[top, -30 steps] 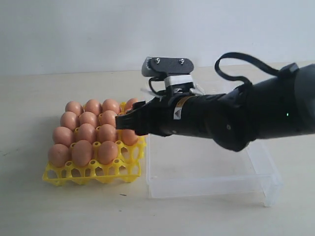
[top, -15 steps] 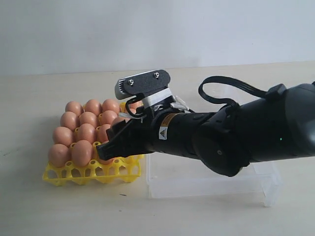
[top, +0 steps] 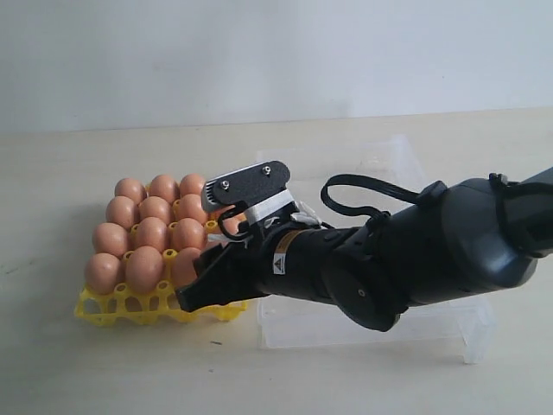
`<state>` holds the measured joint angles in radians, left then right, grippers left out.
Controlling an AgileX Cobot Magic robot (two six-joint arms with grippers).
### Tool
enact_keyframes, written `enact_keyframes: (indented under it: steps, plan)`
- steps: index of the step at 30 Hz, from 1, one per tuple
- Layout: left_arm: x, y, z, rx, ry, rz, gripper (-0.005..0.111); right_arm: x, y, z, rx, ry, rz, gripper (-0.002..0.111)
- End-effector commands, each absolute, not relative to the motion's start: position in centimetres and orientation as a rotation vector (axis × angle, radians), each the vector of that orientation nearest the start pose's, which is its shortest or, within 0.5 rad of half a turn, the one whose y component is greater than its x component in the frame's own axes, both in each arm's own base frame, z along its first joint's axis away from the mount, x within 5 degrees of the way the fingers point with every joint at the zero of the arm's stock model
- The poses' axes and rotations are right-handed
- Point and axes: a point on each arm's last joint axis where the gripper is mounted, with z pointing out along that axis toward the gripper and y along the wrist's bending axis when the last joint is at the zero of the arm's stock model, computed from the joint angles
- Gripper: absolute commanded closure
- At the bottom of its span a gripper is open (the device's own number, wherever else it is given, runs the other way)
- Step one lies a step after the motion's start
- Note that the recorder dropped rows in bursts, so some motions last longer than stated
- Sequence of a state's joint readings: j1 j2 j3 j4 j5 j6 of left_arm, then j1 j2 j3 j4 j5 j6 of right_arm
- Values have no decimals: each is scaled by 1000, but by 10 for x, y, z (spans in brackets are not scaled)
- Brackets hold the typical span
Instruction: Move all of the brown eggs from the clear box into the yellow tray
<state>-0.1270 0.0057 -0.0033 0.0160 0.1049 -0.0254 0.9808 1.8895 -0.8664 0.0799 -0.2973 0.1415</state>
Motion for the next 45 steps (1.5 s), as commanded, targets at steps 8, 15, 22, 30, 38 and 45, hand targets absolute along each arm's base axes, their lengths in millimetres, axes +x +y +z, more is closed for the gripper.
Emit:
enact_keyframes:
  steps: [8,15,22,30,38,45]
  plan:
    - [56,-7,204,86,1585,-116,107,209,301,140,-864,2035,566,94]
    - [56,-7,204,86,1585,-116,107,212,301,138,-851,2014,530,81]
    - [56,-7,204,86,1585,-116,107,212,301,138,-851,2014,530,60]
    - [56,-7,204,86,1585,-116,107,212,301,138,-858,2010,527,42]
    - [56,-7,204,86,1585,-116,107,217,292,168,-697,2007,545,88]
    - [56,-7,204,86,1585,-116,107,275,234,175,-531,2432,536,108]
